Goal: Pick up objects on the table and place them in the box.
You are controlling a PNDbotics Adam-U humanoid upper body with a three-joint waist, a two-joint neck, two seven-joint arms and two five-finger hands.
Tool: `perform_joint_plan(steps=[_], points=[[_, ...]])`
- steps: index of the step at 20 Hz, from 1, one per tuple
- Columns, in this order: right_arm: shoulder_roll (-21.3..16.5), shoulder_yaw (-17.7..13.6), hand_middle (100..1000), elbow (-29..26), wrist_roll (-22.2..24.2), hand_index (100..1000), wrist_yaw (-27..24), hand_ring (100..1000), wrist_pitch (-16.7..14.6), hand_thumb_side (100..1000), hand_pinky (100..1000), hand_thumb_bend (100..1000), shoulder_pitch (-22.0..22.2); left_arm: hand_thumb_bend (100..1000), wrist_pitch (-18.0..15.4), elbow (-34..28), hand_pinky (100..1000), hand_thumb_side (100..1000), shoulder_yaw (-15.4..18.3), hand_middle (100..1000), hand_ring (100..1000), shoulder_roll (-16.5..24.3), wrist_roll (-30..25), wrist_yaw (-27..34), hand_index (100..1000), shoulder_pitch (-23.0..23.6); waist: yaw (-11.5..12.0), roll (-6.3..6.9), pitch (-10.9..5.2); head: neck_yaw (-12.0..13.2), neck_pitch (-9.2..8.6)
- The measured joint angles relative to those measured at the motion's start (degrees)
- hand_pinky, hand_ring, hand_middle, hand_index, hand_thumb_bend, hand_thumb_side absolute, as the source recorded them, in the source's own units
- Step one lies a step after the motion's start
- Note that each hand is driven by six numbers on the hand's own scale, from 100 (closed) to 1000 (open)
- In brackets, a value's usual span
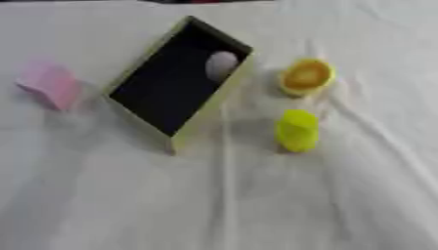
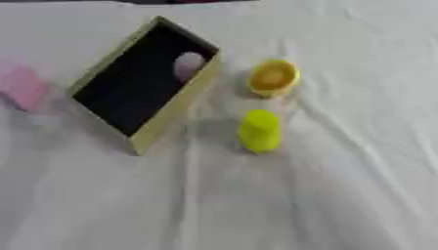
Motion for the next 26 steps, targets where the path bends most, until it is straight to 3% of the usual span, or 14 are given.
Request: perform_joint_plan(steps=[7,8,9,11,16,19,22,26], points=[[0.0,0.0,764,0.0,0.1,912,0.0,916,0.0,687,912,100,0.0,299,0.0,0.0,682,497,0.0,698,622,0.0,0.0,0.0,845,0.0,-0.1,0.00,0.00,-0.3,0.00],[0.0,0.0,764,0.0,0.1,912,0.0,917,0.0,685,912,100,0.0,254,0.1,0.0,681,505,0.0,699,620,0.1,0.0,0.0,845,0.1,-0.1,0.01,0.00,-0.3,0.00],[0.0,0.0,763,0.0,0.0,912,0.0,917,0.0,686,912,100,0.1,291,0.3,0.0,680,489,0.0,699,618,0.6,-0.1,0.0,845,0.2,-0.1,0.02,0.00,-0.3,0.00],[-0.2,-0.1,762,0.0,0.0,912,0.0,918,0.0,684,912,100,0.6,277,1.0,0.0,677,480,-0.2,700,611,2.5,-0.3,-0.2,845,1.0,0.0,0.14,0.00,-0.4,0.04],[-2.7,0.0,763,0.0,0.1,912,0.6,916,-0.4,677,909,100,2.5,259,5.0,0.0,677,481,-1.3,707,606,11.0,-1.4,-1.2,852,3.9,0.0,0.77,-0.10,-0.4,0.57],[-4.6,0.1,763,0.0,0.1,913,1.1,918,-0.9,675,909,100,3.7,238,8.3,0.6,688,518,-2.1,734,624,17.4,-2.6,-1.5,879,5.4,0.0,0.78,-1.00,-0.3,1.23],[-6.7,0.1,763,0.0,0.0,912,1.0,917,-1.2,672,908,100,4.9,239,11.0,3.3,705,522,-3.1,755,649,23.7,-5.6,-2.1,894,6.9,0.0,0.74,-1.79,-0.1,2.00],[-9.5,0.1,763,0.0,-0.2,912,0.8,916,-1.5,665,904,100,6.9,285,12.9,7.9,745,457,-4.0,781,698,29.9,-11.5,-4.0,912,7.5,0.1,0.64,-2.50,0.0,2.56]])
